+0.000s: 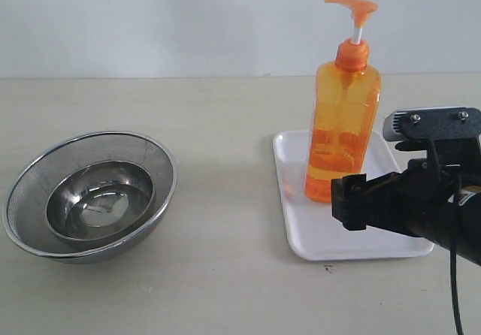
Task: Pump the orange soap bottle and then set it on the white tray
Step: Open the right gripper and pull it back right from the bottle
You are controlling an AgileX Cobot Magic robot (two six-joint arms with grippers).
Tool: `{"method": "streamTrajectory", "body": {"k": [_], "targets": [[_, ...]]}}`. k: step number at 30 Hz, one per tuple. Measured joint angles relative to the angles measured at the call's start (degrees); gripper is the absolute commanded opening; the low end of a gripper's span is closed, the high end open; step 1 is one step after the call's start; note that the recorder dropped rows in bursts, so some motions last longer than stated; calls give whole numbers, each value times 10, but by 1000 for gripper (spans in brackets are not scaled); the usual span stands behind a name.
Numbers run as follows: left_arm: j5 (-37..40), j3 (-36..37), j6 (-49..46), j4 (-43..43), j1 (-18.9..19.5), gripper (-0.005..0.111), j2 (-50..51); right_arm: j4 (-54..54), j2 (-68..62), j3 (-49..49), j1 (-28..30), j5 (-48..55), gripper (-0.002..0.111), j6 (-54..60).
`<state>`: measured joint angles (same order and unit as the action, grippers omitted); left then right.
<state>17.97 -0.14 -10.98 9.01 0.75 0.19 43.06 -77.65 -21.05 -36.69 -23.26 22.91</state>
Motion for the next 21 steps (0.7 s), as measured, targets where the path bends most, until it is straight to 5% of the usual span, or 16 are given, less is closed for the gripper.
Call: {"method": "streamTrajectory", "body": {"k": [21], "targets": [[0, 0, 0, 0, 0, 5, 0, 0, 0, 1, 0, 19, 82, -15]]}}
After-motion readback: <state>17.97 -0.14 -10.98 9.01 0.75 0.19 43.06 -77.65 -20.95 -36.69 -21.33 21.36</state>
